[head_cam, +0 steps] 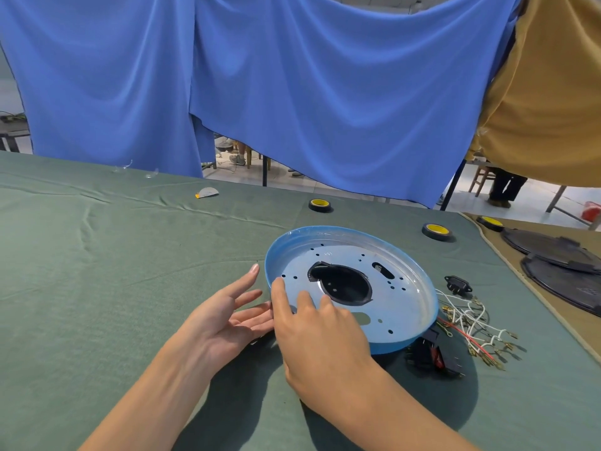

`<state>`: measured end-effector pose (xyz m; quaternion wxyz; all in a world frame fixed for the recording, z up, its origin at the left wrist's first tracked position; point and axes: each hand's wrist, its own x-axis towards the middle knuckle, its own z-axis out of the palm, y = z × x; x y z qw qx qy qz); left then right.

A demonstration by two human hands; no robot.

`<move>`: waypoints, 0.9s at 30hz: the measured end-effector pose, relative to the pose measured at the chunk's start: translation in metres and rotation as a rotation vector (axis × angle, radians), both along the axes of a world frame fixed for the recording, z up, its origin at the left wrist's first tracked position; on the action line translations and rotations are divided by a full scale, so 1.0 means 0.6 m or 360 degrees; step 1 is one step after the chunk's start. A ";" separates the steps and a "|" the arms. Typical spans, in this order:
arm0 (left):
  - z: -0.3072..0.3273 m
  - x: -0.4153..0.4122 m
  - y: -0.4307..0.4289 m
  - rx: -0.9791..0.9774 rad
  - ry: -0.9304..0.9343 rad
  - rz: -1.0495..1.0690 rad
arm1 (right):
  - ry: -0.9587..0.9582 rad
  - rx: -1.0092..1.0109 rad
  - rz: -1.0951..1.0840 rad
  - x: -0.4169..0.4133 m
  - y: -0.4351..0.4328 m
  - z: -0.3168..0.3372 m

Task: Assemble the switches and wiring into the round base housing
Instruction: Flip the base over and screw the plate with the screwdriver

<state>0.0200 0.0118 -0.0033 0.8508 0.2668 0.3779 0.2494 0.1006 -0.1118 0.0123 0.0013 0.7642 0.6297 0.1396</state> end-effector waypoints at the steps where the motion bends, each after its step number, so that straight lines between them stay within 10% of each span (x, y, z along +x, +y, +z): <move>1: 0.000 -0.001 0.000 0.0040 0.0016 -0.0016 | 0.0006 -0.0005 0.0000 -0.001 0.000 0.001; 11: 0.000 -0.005 0.011 0.0184 0.0000 -0.0152 | 0.0716 0.0176 0.0025 0.073 -0.009 0.069; 27: -0.017 -0.003 0.017 0.0261 -0.0066 -0.0115 | 0.0695 -0.0025 0.0282 0.093 0.104 0.062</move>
